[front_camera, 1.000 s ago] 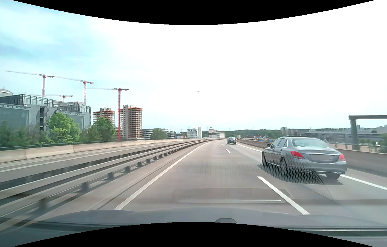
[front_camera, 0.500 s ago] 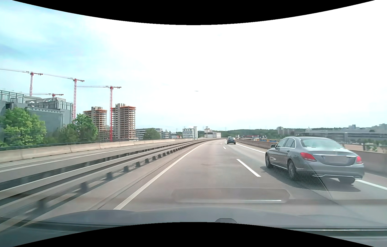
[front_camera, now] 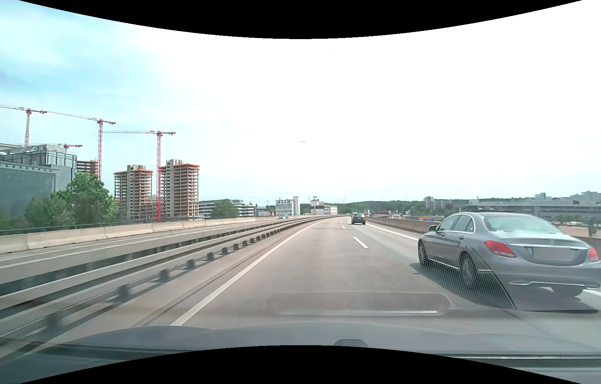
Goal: Follow the waypoints while adhering to traffic rules and regulations
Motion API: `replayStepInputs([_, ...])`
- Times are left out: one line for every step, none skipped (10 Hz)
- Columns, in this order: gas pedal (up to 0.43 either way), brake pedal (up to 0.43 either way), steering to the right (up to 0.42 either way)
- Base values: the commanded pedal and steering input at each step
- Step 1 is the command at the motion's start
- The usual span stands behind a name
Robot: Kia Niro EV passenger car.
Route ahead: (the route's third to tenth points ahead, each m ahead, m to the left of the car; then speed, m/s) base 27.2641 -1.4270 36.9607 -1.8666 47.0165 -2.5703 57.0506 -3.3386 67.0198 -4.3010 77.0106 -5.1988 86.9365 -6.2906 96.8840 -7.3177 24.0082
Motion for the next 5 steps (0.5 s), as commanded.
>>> replayStepInputs([0.079, 0.0, 0.005])
replayStepInputs([0.079, 0.0, 0.005])
replayStepInputs([0.079, 0.0, 0.004])
replayStepInputs([0.079, 0.0, 0.004])
replayStepInputs([0.079, 0.0, 0.002])
